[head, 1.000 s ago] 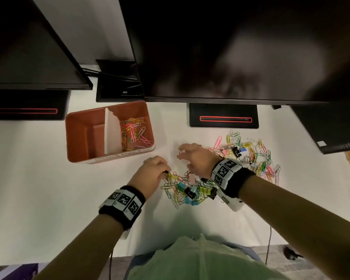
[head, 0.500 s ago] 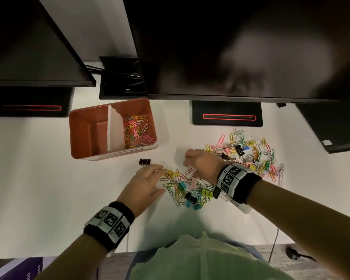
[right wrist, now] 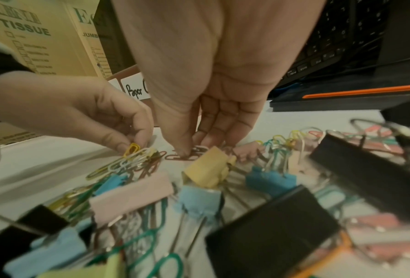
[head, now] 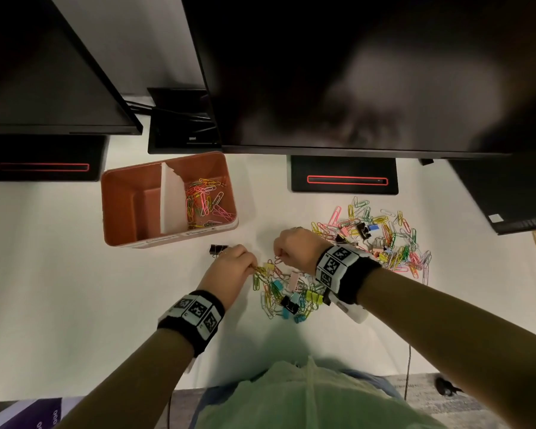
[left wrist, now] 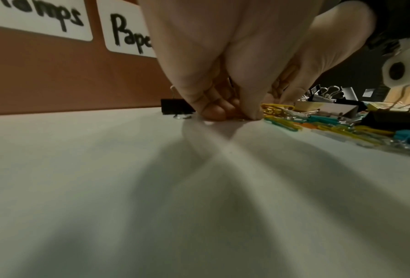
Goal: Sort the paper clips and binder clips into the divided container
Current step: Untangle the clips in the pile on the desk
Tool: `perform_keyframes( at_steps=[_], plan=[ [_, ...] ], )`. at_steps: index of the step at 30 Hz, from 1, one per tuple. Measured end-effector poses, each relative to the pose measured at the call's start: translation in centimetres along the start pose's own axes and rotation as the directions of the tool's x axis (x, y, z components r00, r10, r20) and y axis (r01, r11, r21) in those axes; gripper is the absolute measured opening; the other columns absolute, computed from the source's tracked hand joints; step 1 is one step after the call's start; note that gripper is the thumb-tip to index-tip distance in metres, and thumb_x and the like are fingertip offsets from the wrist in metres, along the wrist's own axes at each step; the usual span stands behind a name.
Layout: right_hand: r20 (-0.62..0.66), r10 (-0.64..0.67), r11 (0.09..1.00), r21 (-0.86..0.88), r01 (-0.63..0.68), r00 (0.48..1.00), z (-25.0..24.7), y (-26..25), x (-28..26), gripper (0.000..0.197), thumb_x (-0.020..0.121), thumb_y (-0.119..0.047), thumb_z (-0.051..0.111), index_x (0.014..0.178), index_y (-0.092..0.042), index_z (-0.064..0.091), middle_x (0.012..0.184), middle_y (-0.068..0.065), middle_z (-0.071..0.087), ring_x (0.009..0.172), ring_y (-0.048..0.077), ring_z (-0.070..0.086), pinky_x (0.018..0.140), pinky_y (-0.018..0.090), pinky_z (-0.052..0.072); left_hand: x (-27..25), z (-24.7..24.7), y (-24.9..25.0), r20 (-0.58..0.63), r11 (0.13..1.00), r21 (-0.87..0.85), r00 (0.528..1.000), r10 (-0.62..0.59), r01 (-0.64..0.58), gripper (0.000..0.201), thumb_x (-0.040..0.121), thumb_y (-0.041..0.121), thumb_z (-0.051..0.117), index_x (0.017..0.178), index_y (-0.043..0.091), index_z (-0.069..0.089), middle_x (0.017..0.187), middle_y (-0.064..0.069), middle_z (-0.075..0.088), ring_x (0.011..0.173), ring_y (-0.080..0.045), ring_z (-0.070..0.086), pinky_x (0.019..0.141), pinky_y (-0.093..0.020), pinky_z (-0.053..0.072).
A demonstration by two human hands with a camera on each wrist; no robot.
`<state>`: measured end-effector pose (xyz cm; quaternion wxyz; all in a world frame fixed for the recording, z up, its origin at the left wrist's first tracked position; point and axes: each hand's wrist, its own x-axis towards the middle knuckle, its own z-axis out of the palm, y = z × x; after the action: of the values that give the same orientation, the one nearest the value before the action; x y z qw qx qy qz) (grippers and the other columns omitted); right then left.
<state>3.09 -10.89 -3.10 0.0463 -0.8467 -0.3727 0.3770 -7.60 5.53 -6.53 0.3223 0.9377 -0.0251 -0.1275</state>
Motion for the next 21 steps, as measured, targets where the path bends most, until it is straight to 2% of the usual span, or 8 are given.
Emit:
perform_keyframes(
  at_steps=[4,8,11,14,17,19,21],
  plan=[
    [0.002,0.008,1.0,0.006,-0.008,1.0,0.1,0.0,0.0,0.024,0.09,-0.011,0.047,0.11,-0.01,0.061,0.116,0.01,0.059,0.106,0.029,0.055,0.09,0.037,0.045,0.1,0.1,-0.1,0.003,0.999,0.017,0.999,-0.042,0.042,0.008,0.084,0.015,0.062,0.086,0.007,0.063,0.085,-0.007,0.059,0.084,-0.022,0.05,0.075,-0.026,0.036],
    [-0.002,0.002,0.999,0.045,-0.002,1.0,0.0,0.5,-0.3,0.025,0.09,-0.013,0.047,0.11,-0.011,0.062,0.114,0.009,0.061,0.104,0.027,0.057,0.087,0.033,0.043,0.4,0.1,0.2,0.03,0.998,0.03,0.998,-0.053,0.052,0.009,0.084,0.013,0.062,0.083,0.005,0.063,0.084,-0.011,0.059,0.083,-0.026,0.051,0.075,-0.034,0.042],
    [-0.062,0.002,0.994,0.11,0.005,0.998,-0.8,0.7,-0.9,0.023,0.089,-0.014,0.049,0.108,-0.013,0.063,0.111,0.007,0.062,0.101,0.025,0.058,0.085,0.03,0.043,0.0,-0.6,0.4,0.035,0.998,-0.009,0.998,-0.057,0.058,0.008,0.087,0.014,0.058,0.085,0.007,0.062,0.084,-0.006,0.057,0.081,-0.018,0.047,0.075,-0.037,0.045],
    [-0.244,-0.046,0.985,0.149,0.085,0.969,-3.0,0.1,-1.4,0.02,0.089,-0.012,0.052,0.103,-0.012,0.065,0.102,0.006,0.065,0.091,0.023,0.06,0.086,0.032,0.048,-0.9,-2.7,1.1,-0.058,0.995,-0.082,0.996,-0.062,0.057,0.004,0.087,0.015,0.059,0.084,0.012,0.06,0.082,0.003,0.053,0.075,-0.013,0.046,0.065,-0.024,0.04],
    [-0.461,-0.121,0.958,0.178,0.225,0.879,-5.9,-1.8,-0.8,0.015,0.086,-0.009,0.056,0.095,-0.01,0.068,0.094,0.008,0.067,0.082,0.02,0.062,0.082,0.033,0.052,-1.6,-6.5,2.3,-0.22,0.988,-0.142,0.972,-0.086,0.056,0.003,0.085,0.014,0.06,0.083,0.015,0.059,0.081,0.002,0.052,0.069,-0.01,0.049,0.061,-0.013,0.037],
    [-0.55,-0.143,0.94,0.185,0.287,0.823,-7.5,-3.7,0.3,0.013,0.086,-0.009,0.058,0.094,-0.011,0.068,0.093,0.008,0.067,0.081,0.019,0.062,0.08,0.028,0.051,-1.3,-9.3,2.6,-0.351,0.98,-0.184,0.927,-0.133,0.071,0.003,0.084,0.013,0.061,0.084,0.015,0.06,0.083,0.002,0.054,0.069,-0.007,0.051,0.063,-0.011,0.039],
    [-0.572,-0.137,0.939,0.185,0.29,0.809,-8.7,-5.7,1.8,0.015,0.088,-0.014,0.058,0.1,-0.012,0.067,0.099,0.007,0.066,0.087,0.019,0.062,0.083,0.031,0.051,-0.6,-11.4,2.3,-0.44,0.968,-0.221,0.873,-0.212,0.123,0.006,0.083,0.013,0.063,0.089,0.014,0.063,0.087,0.001,0.058,0.073,-0.01,0.056,0.07,-0.018,0.047]
  ],
)
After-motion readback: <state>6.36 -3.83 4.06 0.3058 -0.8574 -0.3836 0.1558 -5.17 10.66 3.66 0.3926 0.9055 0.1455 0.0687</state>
